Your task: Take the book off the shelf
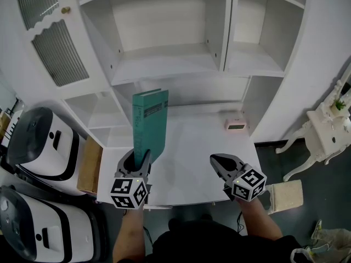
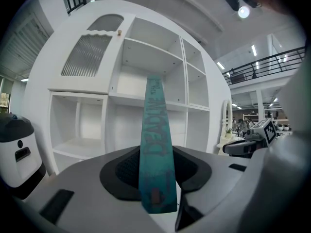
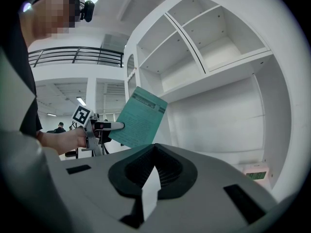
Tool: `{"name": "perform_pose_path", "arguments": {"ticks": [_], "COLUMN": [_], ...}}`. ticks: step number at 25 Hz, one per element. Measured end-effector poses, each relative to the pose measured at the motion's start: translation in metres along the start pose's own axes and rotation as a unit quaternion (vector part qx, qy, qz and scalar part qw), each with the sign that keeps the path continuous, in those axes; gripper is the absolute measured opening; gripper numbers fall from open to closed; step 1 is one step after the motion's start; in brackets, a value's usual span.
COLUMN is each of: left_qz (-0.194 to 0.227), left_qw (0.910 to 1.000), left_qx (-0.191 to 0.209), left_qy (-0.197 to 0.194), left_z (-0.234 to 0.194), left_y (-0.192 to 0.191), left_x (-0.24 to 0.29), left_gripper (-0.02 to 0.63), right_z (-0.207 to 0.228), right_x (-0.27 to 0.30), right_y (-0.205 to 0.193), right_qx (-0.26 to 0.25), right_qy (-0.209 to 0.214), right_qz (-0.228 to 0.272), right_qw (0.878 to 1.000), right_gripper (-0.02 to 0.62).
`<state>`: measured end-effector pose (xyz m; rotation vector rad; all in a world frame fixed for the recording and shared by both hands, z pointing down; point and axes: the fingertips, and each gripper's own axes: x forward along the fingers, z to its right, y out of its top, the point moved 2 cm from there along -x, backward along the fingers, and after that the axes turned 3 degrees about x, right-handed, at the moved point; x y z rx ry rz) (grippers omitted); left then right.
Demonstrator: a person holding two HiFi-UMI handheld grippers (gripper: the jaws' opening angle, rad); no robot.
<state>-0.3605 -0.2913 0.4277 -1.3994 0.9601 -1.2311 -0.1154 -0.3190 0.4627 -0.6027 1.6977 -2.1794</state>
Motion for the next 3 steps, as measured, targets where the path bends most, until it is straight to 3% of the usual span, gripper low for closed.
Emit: {"name": "perform_pose_path", "arguments": {"ticks": [3], "left_qz": [0.0], "left_qw": [1.0], "left_qx": [-0.002], "left_qy": [-0.002], "left_z": [-0.0014], "left_y": [-0.001], "left_x": [0.0], "left_gripper": [0.161], "right_z": [-0.0005], "right_x": [0.0004], "right_y": [-0.0001], "right_qx": [0.001], "right_qy": [-0.002], "right_qz": [0.0], "right_qw": [1.0], "right_gripper": [0.012]}}
